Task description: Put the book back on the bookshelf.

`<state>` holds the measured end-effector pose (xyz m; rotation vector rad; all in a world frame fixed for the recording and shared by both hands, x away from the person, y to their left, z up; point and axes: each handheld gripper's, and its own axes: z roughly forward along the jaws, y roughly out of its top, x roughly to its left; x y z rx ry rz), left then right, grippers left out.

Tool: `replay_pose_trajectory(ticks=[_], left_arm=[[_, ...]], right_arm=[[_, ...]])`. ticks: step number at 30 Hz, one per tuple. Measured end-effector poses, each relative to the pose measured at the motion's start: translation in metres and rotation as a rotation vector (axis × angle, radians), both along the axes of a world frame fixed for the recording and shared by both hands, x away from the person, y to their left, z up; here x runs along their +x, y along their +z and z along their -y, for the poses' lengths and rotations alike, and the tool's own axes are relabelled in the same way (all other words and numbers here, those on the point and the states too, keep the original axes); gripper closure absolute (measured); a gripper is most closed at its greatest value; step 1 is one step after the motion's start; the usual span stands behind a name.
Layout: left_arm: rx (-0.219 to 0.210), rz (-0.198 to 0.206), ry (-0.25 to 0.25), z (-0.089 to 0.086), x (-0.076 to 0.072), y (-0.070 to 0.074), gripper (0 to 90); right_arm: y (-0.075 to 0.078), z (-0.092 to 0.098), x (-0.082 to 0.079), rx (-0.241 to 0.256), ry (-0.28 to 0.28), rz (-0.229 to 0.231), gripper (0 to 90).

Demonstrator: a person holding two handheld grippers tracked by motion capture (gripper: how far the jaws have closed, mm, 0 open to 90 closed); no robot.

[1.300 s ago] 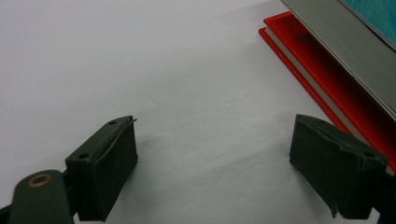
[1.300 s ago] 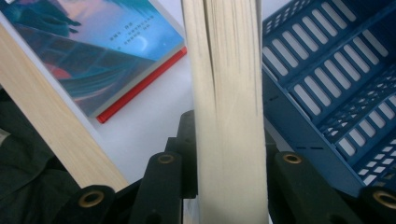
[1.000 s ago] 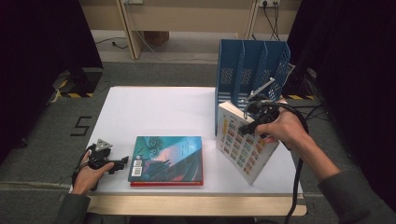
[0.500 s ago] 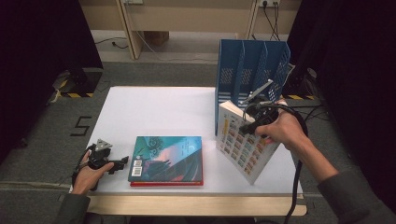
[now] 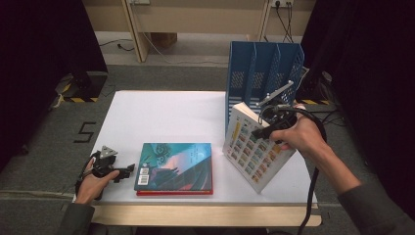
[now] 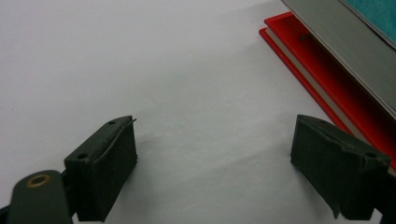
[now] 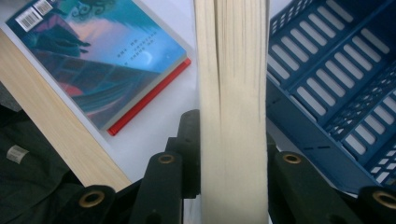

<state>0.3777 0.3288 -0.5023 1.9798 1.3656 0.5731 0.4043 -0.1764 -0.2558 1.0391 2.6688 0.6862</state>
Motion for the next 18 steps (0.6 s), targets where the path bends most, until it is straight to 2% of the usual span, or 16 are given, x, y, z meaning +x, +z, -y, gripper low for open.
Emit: replay_pose_trajectory(ticks=[5,9,13,18], left_arm=[[-0.001,0.000,-0.001,0.000,0.000,0.000,13.1],[0.000,0.001,0.000,0.000,0.000,0.000,13.0],[0.000,0.003,0.000,0.000,0.000,0.000,12.7],[-0.001,0.005,-0.004,-0.001,0.000,-0.001,12.3]], right_arm=[[0.012,0.003,-0.002,0.040,-0.001,0.035,73.2],[0.026,0.004,-0.005,0.050,-0.007,0.066,73.3],[0.039,0.001,-0.007,0.022,0.001,0.078,73.3],[0.053,0.000,-0.003,0.031,-0.012,0.094,73.3]])
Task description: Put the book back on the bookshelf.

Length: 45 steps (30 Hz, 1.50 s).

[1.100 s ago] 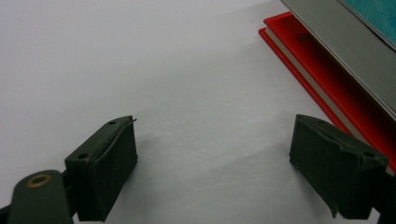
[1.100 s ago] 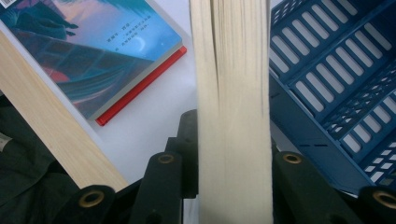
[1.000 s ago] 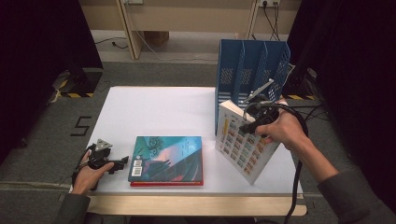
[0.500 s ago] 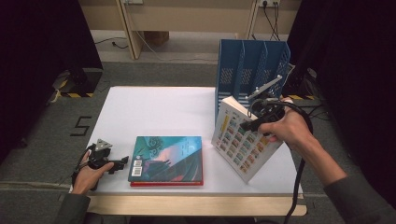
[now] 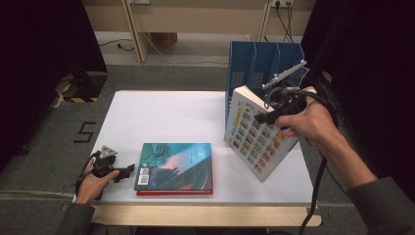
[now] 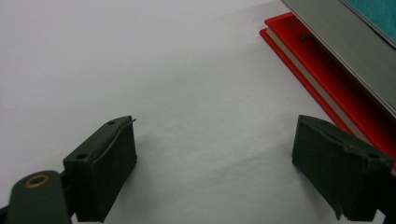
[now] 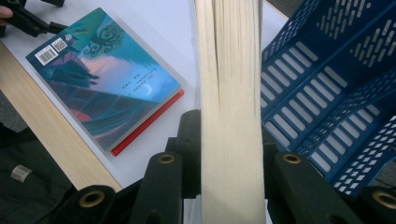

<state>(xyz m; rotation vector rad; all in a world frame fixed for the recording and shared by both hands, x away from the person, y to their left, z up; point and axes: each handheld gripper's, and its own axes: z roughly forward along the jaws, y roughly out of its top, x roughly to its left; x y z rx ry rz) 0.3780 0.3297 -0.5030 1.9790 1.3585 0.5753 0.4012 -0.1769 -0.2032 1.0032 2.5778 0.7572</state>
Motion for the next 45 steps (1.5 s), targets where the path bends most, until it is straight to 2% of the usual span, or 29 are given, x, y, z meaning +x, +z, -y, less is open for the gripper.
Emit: replay_pose_trajectory(ticks=[10,22,29,36,45], left_arm=[[-0.002,0.003,-0.003,-0.001,0.000,0.000,11.6],[-0.002,0.004,-0.002,0.000,0.000,-0.001,11.4],[-0.006,0.006,-0.001,0.000,0.000,-0.001,11.3],[-0.008,0.007,-0.002,0.000,0.000,-0.001,11.1],[-0.011,0.009,-0.004,-0.001,0.000,-0.002,10.9]], right_arm=[[0.024,-0.001,0.013,-0.021,-0.022,0.044,73.3],[0.044,0.003,0.041,-0.002,-0.110,0.089,73.3],[0.048,-0.003,0.068,0.006,-0.159,0.105,73.2],[0.049,-0.006,0.095,0.022,-0.234,0.128,73.3],[0.039,-0.014,0.130,0.100,-0.307,0.121,73.2]])
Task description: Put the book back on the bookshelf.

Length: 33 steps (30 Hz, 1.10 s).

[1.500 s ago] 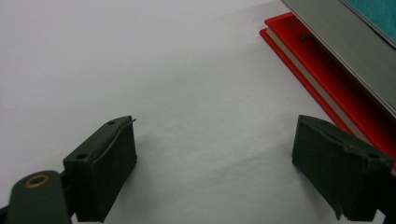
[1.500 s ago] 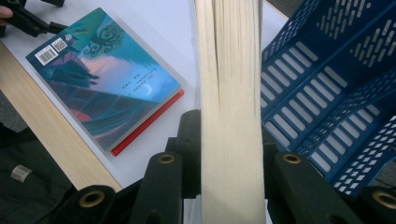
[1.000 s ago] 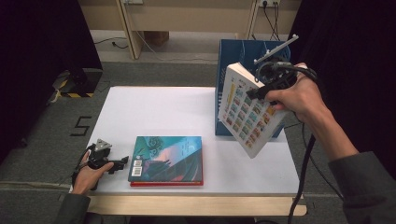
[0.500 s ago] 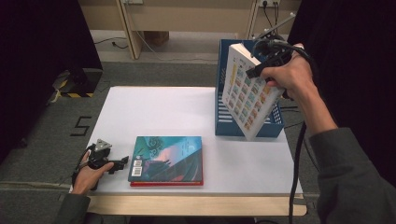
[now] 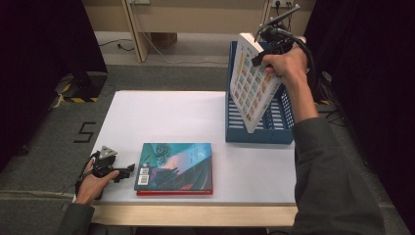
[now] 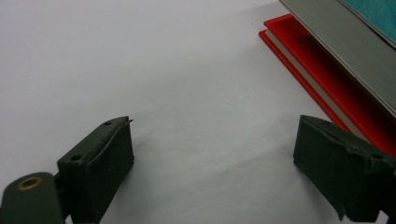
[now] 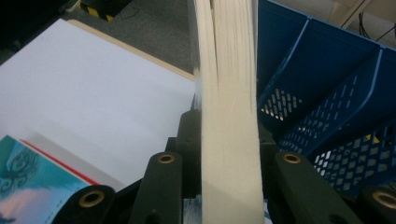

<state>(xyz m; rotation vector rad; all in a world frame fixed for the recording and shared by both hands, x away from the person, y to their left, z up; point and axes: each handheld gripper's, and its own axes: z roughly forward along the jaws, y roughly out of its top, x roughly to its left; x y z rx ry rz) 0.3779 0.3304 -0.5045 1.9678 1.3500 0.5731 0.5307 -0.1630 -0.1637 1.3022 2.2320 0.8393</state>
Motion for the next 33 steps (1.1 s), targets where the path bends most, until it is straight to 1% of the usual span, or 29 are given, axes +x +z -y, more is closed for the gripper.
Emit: replay_pose_trajectory(ticks=[2,7,9,12,14,20,22,26,33], left_arm=[[0.000,0.001,0.000,0.000,0.000,0.000,10.9],[0.000,0.003,0.001,0.000,0.000,0.000,10.9],[0.000,0.007,-0.001,0.000,-0.001,-0.001,10.9],[0.000,0.006,-0.001,0.000,-0.001,-0.001,10.9],[-0.001,0.008,-0.001,0.000,-0.001,-0.001,10.9],[-0.001,0.009,-0.001,0.000,-0.001,-0.001,10.9],[-0.002,0.009,0.000,0.000,-0.001,-0.001,10.9],[-0.003,0.009,0.000,0.000,-0.001,-0.001,10.9],[-0.002,0.010,0.002,0.000,-0.001,-0.001,11.0]], right_arm=[[-0.001,0.000,0.006,0.013,-0.022,-0.002,73.2],[0.002,-0.002,0.016,0.010,-0.054,0.005,73.3],[0.003,-0.002,0.020,0.023,-0.072,0.011,73.3],[0.003,-0.002,0.025,0.037,-0.089,0.006,73.2],[0.002,-0.003,0.030,0.045,-0.097,0.002,73.2],[-0.007,-0.010,0.045,0.020,-0.110,-0.029,73.2],[-0.010,-0.010,0.051,0.022,-0.124,-0.035,73.2],[-0.013,-0.008,0.061,0.043,-0.142,-0.036,73.2],[-0.015,-0.010,0.071,0.065,-0.151,-0.034,73.1]])
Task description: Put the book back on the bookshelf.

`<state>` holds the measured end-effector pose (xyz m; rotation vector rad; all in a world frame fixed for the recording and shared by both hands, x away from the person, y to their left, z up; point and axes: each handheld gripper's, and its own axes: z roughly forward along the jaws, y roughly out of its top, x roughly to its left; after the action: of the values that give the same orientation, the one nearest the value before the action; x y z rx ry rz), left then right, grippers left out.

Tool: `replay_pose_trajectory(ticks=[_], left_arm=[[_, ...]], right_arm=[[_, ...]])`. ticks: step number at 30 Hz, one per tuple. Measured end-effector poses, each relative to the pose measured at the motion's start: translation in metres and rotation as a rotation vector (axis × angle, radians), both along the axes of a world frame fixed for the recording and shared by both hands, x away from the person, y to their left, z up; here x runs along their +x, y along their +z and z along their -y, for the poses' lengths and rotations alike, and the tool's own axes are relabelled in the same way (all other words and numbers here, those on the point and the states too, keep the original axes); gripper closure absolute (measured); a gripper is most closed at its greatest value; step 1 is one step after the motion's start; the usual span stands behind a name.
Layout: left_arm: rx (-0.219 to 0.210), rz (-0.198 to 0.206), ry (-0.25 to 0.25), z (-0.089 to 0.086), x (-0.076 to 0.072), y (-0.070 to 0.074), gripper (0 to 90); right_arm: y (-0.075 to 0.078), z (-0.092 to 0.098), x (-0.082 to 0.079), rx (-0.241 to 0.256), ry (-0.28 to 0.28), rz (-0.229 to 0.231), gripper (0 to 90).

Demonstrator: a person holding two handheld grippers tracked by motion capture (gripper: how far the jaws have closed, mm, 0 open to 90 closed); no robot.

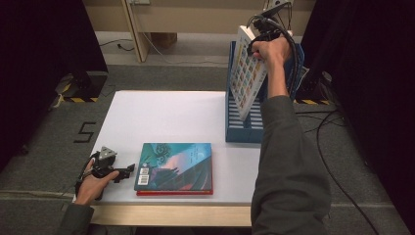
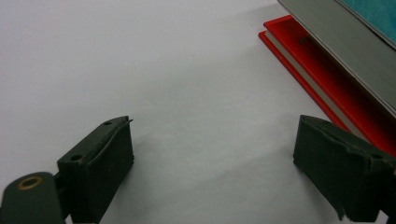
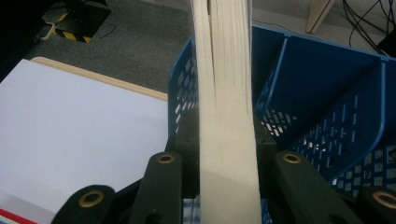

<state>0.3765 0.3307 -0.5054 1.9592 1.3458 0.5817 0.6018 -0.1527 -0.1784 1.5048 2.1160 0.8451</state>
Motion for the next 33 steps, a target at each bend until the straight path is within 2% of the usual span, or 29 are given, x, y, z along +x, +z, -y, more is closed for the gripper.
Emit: replay_pose_trajectory(ticks=[16,33], left_arm=[[-0.001,0.000,0.001,0.000,0.000,0.000,11.0],[-0.001,0.000,0.001,0.000,0.000,0.000,11.0]], right_arm=[[-0.018,-0.006,0.021,0.004,-0.020,-0.011,73.0],[-0.046,-0.013,0.037,0.016,-0.026,-0.040,72.4]])
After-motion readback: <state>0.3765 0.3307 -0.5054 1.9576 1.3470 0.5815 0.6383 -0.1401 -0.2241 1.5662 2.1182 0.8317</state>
